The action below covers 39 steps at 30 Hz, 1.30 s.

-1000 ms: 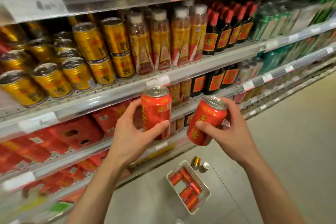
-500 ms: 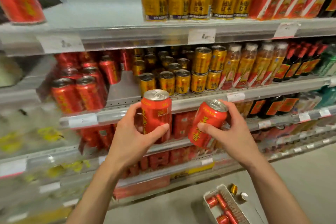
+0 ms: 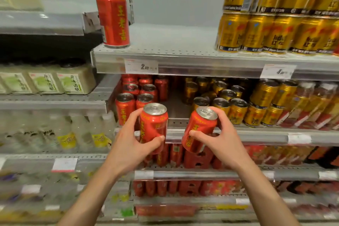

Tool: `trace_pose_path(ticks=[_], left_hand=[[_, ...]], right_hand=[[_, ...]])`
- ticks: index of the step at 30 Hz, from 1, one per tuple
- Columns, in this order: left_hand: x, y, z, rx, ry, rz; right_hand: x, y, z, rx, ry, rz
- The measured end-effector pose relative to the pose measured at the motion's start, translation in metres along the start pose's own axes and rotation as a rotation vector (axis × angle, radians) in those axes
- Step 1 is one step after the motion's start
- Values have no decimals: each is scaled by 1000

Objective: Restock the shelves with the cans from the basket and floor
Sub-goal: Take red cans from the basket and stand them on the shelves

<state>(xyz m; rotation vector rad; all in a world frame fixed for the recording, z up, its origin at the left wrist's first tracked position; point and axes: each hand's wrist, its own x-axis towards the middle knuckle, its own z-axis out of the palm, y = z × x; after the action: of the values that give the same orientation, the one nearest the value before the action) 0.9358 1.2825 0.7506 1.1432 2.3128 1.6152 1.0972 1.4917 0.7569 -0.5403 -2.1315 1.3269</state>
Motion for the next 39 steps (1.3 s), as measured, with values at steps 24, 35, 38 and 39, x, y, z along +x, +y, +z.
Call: trace_pose_path(ticks=[24,35,38,39], left_hand=[[52,-23,-11,239,100,-96],[60,-20,-8,285,40,-19],[64,-16,-5,292,4,16],[66,-15,-3,307,-15,41]], right_hand=[[171,32,92,-172,-166,77],[169,5,83,-324,-225,79],[160,-3,67,-425,-207,78],[155,-4,59,-447,-181,52]])
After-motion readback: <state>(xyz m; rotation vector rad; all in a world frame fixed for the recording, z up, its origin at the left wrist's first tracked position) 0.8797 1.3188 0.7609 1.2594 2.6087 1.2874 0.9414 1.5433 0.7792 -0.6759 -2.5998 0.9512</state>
